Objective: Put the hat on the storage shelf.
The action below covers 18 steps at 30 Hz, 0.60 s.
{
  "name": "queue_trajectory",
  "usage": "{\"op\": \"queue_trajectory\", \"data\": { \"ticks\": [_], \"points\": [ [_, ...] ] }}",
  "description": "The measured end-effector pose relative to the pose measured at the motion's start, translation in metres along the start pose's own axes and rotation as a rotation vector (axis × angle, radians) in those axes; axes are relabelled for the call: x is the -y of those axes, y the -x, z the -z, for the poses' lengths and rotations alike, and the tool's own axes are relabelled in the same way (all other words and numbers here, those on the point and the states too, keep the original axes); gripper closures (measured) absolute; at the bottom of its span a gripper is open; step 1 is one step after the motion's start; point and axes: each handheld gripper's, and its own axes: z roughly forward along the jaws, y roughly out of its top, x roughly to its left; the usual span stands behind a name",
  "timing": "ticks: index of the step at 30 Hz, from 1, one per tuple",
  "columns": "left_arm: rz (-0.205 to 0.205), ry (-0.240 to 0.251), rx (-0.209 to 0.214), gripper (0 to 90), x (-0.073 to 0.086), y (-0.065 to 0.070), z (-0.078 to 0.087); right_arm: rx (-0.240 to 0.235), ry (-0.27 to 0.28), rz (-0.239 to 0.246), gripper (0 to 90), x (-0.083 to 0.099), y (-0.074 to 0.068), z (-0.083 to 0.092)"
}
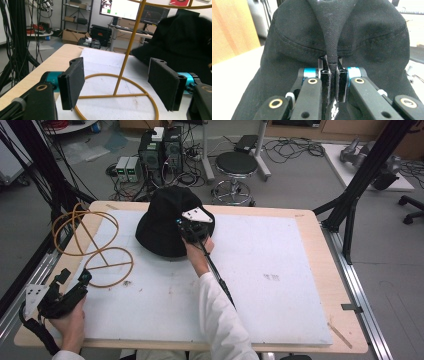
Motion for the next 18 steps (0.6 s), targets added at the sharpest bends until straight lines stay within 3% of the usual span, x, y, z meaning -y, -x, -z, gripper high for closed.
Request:
{"op": "queue_trajectory", "data": {
  "ticks": [9,18],
  "points": [
    [0.02,0.003,-0.002,29.9,0.001,0.001,-0.001,-0.026,0.188,-0.019,86.8,-0.034,0.004,0.034],
    [0.02,0.007,-0.003,30.0,0.001,0.001,-0.001,-0.052,0.286,-0.029,86.8,-0.049,0.005,0.054]
  ]
}}
